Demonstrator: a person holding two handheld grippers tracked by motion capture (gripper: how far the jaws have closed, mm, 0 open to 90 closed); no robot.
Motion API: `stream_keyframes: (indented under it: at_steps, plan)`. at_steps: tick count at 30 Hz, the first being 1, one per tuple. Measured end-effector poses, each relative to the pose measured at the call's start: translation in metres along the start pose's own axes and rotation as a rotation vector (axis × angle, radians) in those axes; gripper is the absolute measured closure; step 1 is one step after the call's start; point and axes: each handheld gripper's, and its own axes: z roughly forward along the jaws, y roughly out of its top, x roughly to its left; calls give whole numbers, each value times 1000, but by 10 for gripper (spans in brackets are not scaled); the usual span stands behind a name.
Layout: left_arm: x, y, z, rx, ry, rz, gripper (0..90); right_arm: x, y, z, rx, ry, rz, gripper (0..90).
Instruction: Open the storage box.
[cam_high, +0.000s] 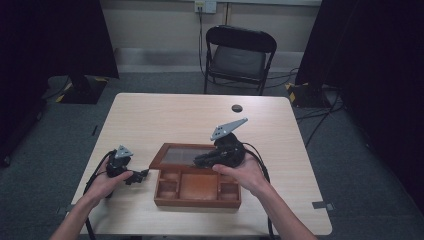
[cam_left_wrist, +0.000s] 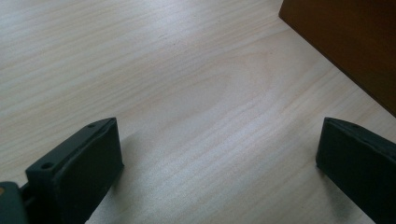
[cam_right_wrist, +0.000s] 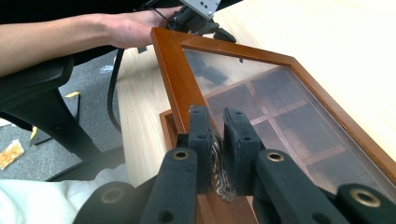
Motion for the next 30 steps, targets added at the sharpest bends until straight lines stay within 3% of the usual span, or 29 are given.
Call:
stream_keyframes:
  at_steps: [30]
  plan:
    - [1,0,0,8,1,14,0,-3,7,-4,-12,-14,8,823]
